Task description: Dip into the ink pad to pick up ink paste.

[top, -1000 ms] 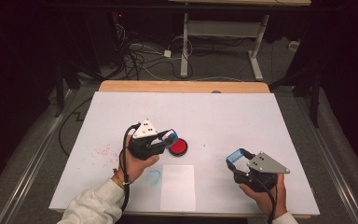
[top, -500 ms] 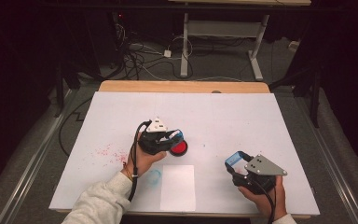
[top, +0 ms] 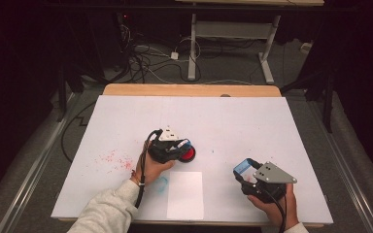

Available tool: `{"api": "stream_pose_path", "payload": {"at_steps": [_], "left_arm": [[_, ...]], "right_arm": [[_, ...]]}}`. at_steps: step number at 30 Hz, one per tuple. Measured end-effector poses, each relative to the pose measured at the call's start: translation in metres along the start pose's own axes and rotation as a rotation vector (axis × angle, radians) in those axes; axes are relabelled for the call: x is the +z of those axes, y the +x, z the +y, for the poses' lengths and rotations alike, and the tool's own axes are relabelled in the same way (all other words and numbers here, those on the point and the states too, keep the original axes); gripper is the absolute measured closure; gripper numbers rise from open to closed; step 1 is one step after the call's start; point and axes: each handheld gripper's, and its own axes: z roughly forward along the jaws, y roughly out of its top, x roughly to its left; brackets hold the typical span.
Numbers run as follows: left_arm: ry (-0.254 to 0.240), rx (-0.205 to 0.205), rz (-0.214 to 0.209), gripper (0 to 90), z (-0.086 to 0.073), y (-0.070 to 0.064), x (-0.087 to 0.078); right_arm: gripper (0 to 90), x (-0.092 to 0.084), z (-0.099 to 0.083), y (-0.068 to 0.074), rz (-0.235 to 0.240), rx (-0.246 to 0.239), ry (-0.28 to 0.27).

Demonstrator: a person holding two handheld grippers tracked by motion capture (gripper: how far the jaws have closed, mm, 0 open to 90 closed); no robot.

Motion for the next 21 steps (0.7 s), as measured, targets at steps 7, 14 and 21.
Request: {"api": "stream_pose_path", "payload": {"at_steps": [7,14,21], "left_arm": [[-0.005,-0.008,0.003,68.3,-0.0004,0.0015,0.004],[0.002,-0.015,0.002,68.3,-0.0018,0.0034,0.0077],[0.003,0.0,0.011,68.3,-0.0026,0.0022,0.0092]], "right_arm": [[40.4,0.0016,-0.0001,0.0006,0.001,-0.004,0.004],[40.4,0.0028,-0.0003,0.0011,0.005,-0.008,0.006],[40.4,0.0032,-0.0002,0.0019,0.009,-0.012,0.01]]}}
